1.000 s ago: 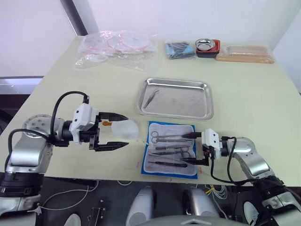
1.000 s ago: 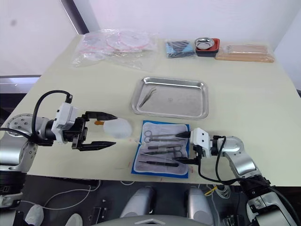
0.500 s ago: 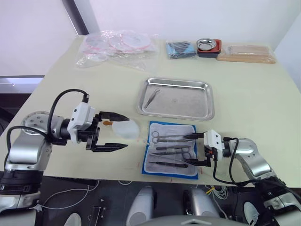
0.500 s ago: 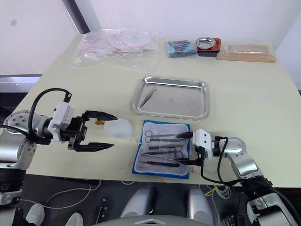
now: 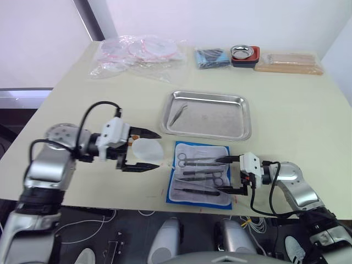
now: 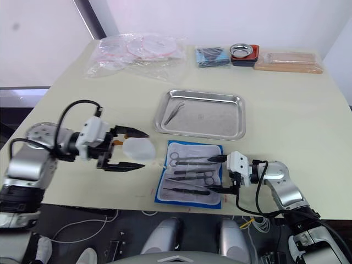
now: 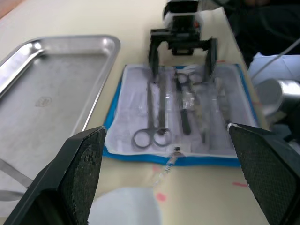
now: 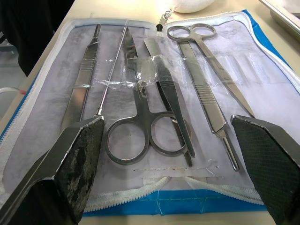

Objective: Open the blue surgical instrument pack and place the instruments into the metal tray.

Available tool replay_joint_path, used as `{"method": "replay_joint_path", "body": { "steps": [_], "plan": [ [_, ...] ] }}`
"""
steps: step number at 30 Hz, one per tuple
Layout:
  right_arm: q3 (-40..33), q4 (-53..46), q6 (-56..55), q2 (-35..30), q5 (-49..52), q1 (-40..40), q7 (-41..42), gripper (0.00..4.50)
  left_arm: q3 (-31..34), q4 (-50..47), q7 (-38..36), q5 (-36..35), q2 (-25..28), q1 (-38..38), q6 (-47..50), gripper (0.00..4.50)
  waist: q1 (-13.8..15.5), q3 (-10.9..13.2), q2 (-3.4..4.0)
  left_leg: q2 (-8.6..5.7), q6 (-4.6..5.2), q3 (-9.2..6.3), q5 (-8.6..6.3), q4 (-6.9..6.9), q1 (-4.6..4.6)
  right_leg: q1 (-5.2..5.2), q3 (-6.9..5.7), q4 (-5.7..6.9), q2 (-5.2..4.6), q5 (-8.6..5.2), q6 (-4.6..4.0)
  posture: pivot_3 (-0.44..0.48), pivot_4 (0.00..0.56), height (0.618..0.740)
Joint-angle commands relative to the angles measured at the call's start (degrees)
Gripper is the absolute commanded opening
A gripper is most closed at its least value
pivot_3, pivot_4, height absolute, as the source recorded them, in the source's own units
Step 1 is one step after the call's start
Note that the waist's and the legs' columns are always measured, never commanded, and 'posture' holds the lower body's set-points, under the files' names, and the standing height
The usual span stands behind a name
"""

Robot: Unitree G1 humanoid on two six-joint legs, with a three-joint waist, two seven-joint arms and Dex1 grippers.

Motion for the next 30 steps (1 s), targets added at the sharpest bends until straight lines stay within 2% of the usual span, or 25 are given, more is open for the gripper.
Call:
{"method": "replay_joint_path", "body": {
  "steps": [1,2,3,6,13,25,30],
  "plan": [
    [2.2,4.5,3.3,-1.1,-3.6,2.7,-0.5,4.50,-3.4,1.5,2.2,3.7,-2.2,-2.7,-1.4,3.93,-0.1,0.0,-0.01,0.00,0.00,0.03,0.00,0.00,0.00,0.00,0.02,0.02,0.02,0.00,0.00,0.000,0.150,0.740],
    [2.2,4.5,3.3,-1.1,-3.6,2.8,-0.6,4.50,-4.1,2.0,2.8,4.5,-2.8,-3.3,-1.4,3.93,-0.1,0.0,-0.01,0.01,0.00,0.03,0.00,0.00,0.01,-0.01,0.02,0.02,0.03,0.00,0.00,0.000,0.150,0.740],
    [2.2,4.4,3.3,-1.1,-3.6,2.9,-0.6,4.50,-4.8,2.4,3.2,5.2,-3.3,-3.9,-1.4,3.67,-0.1,0.0,-0.01,0.01,0.00,0.02,0.00,0.00,0.01,0.00,0.02,0.03,0.04,0.00,0.00,0.000,0.150,0.740],
    [2.2,4.1,3.4,-1.2,-3.6,3.1,-0.9,4.50,-6.9,4.3,4.3,7.7,-4.6,-5.6,-1.6,2.39,-0.1,0.0,-0.02,0.01,0.00,0.02,0.00,0.01,0.01,-0.01,0.01,0.05,0.05,0.00,0.01,0.000,0.150,0.740],
    [2.4,3.7,3.6,-1.0,-3.5,3.5,-1.5,4.50,-11.3,10.8,5.8,12.0,-8.9,-8.7,-2.5,2.39,-0.1,0.0,-0.04,0.01,0.00,0.03,0.00,0.03,0.02,0.00,0.02,0.07,0.06,0.01,0.01,0.000,0.150,0.740],
    [2.6,3.4,3.9,-0.8,-3.7,3.8,-2.2,4.50,-14.5,21.3,8.2,17.9,-15.2,-12.4,-8.7,2.39,-0.1,0.0,-0.06,0.01,0.00,0.03,0.01,0.07,0.03,0.00,0.02,0.10,0.07,0.01,0.01,0.000,0.150,0.740],
    [2.7,3.2,4.0,-0.8,-3.7,3.8,-2.4,4.50,-15.1,22.7,8.0,18.0,-16.9,-13.0,-9.0,2.39,-0.1,-0.1,-0.06,0.01,0.00,0.02,0.01,0.10,0.04,0.01,0.01,0.15,0.08,0.02,0.02,0.000,0.150,0.740]
  ]
}}
